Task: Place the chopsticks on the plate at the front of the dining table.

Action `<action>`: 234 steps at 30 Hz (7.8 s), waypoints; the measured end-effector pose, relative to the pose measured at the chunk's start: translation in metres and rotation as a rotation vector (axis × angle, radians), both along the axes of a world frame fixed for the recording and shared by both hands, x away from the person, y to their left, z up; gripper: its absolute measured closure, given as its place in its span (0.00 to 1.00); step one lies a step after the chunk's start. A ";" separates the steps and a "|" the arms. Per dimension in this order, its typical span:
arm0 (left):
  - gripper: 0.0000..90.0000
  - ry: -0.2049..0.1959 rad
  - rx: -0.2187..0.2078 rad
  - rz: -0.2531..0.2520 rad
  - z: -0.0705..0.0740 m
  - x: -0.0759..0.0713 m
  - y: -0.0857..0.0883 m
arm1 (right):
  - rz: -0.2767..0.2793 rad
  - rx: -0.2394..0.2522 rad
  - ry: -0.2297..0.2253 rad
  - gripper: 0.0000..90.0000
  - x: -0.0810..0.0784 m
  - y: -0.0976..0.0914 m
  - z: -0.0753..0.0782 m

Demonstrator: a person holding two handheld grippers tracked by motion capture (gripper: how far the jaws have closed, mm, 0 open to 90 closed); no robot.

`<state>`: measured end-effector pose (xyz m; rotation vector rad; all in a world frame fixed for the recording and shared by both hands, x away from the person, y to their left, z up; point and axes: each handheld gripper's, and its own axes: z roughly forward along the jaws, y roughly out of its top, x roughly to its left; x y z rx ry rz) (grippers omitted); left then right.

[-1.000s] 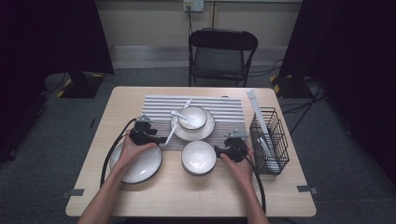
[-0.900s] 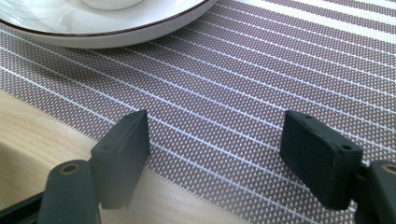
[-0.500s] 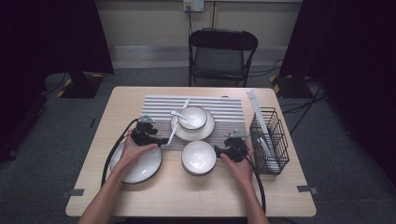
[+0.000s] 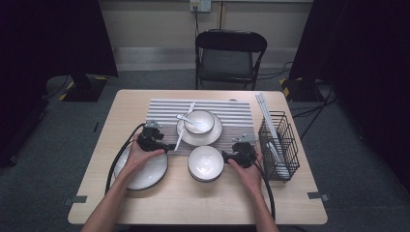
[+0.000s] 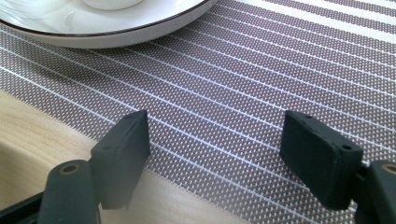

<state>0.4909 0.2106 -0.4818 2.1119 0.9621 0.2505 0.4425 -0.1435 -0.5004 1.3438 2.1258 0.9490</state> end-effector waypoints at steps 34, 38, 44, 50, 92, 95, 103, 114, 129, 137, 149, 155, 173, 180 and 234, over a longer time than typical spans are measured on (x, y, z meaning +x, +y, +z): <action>0.22 -0.005 0.036 -0.026 0.001 -0.003 -0.008 | 0.000 0.001 0.000 0.26 0.000 0.000 0.000; 0.23 -0.012 0.042 -0.040 0.001 -0.003 -0.010 | 0.000 0.000 0.000 0.26 0.000 0.000 0.000; 0.22 -0.004 0.037 -0.042 0.001 -0.003 -0.011 | 0.000 0.000 0.000 0.26 0.000 0.000 0.000; 0.21 -0.008 0.050 -0.055 0.000 -0.004 -0.016 | -0.001 0.000 0.000 0.26 0.000 0.000 0.000; 0.18 -0.007 0.067 -0.111 0.001 -0.021 -0.018 | 0.000 0.001 0.000 0.26 0.000 0.000 0.000; 0.19 -0.008 0.078 -0.103 0.001 -0.021 -0.019 | 0.000 0.001 0.000 0.26 0.000 0.000 0.000; 0.20 -0.017 0.068 -0.102 0.001 -0.020 -0.018 | 0.000 0.001 0.000 0.26 0.000 0.000 0.000; 0.21 -0.017 0.063 -0.095 0.001 -0.019 -0.022 | 0.000 0.001 0.000 0.26 0.000 0.000 0.000; 0.21 -0.023 0.075 -0.103 0.002 -0.019 -0.020 | 0.000 0.001 0.000 0.26 0.000 0.000 0.000; 0.21 -0.029 0.081 -0.106 0.005 -0.021 -0.019 | -0.001 0.000 -0.001 0.26 0.000 0.000 0.000; 0.23 -0.015 0.061 -0.055 0.001 -0.016 -0.015 | -0.001 0.000 -0.001 0.26 0.000 0.000 0.000; 0.24 -0.029 0.080 -0.068 0.002 -0.017 -0.019 | -0.001 0.000 -0.001 0.26 0.000 0.000 0.000; 0.20 -0.033 0.041 -0.064 0.009 -0.020 -0.013 | 0.000 0.001 0.000 0.26 0.000 0.000 0.000; 0.18 -0.046 0.003 -0.045 0.019 -0.024 -0.004 | -0.001 0.001 0.002 0.26 0.000 0.000 0.000; 0.19 -0.150 -0.048 0.288 0.045 -0.041 0.133 | -0.001 0.000 -0.001 0.26 0.000 0.000 0.000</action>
